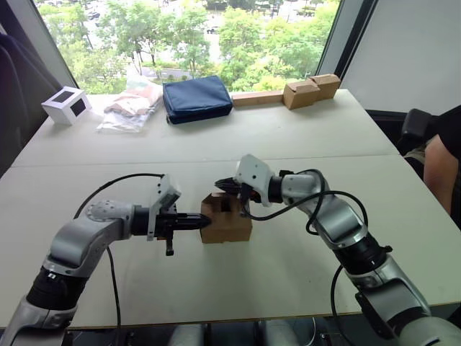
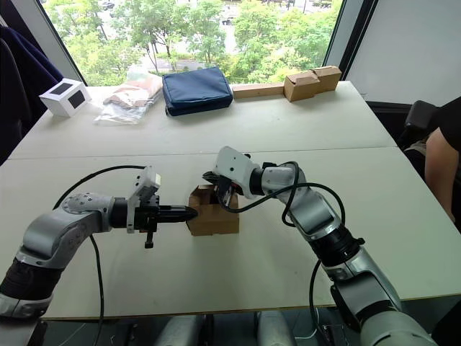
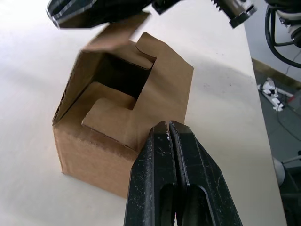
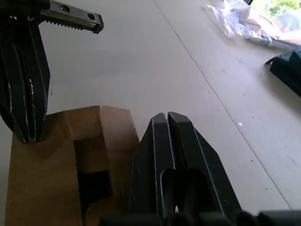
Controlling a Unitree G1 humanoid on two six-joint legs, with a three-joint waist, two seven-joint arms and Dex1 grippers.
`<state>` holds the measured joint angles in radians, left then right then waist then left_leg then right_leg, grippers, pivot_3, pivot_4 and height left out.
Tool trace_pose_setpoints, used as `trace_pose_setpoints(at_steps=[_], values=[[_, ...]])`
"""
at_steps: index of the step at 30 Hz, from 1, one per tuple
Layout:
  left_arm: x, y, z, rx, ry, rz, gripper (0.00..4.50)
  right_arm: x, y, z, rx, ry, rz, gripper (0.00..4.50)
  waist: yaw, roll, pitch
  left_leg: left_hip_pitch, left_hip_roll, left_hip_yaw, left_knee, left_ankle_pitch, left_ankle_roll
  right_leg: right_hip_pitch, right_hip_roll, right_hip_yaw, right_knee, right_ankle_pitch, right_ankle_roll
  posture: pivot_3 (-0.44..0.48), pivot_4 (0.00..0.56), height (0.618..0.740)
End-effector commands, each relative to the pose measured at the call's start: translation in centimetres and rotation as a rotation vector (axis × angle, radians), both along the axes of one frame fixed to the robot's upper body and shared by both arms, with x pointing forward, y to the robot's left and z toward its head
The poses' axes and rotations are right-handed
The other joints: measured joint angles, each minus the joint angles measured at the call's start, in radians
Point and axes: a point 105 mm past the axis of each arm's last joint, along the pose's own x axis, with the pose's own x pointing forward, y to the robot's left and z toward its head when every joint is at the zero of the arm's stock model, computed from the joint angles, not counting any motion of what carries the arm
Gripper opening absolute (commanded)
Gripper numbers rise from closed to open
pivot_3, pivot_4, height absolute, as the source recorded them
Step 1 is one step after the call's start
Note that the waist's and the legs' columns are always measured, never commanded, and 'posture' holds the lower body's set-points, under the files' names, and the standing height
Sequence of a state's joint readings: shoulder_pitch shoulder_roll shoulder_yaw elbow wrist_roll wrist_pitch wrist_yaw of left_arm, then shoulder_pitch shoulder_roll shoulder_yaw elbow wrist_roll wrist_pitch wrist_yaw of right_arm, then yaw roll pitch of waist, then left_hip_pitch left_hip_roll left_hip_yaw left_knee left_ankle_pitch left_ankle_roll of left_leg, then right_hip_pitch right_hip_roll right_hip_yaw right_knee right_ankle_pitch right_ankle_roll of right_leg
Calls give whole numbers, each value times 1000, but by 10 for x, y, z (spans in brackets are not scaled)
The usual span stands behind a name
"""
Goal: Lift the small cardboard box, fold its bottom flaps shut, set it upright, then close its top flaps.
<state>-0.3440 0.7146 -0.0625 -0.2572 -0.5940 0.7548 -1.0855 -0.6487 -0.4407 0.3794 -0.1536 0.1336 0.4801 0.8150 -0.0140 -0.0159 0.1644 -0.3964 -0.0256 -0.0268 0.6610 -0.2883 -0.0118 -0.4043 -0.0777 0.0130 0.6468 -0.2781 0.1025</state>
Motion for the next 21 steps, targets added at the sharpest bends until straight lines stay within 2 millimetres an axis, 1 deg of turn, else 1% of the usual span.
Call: trace_pose_setpoints(at_steps=[1,6,12,14,15,21], values=[[-3,4,7,2,-30,3,45,-15,4,7,23,-1,41,0,0,0,0,0,0,0,0,0,0,0,0,0,0,0,0,0,150,740],[-3,5,9,-19,-29,15,45,-22,5,5,53,25,37,0,0,0,0,0,0,0,0,0,0,0,0,0,0,0,0,0,150,740],[10,5,35,-138,-67,77,45,-20,3,3,58,27,5,0,3,0,0,0,0,0,0,0,0,0,0,0,0,0,0,0,150,740],[12,5,39,-157,-64,83,45,-20,2,2,57,26,-2,0,1,0,0,0,0,0,0,0,0,0,0,0,0,0,0,0,150,740],[12,5,39,-161,-62,83,45,-19,1,2,56,26,-5,0,1,0,0,0,0,0,0,0,0,0,0,0,0,0,0,0,150,740],[31,-4,26,-136,-89,145,45,-18,-1,0,48,18,-16,0,1,0,0,0,0,0,0,0,0,0,1,0,0,0,0,0,150,740]])
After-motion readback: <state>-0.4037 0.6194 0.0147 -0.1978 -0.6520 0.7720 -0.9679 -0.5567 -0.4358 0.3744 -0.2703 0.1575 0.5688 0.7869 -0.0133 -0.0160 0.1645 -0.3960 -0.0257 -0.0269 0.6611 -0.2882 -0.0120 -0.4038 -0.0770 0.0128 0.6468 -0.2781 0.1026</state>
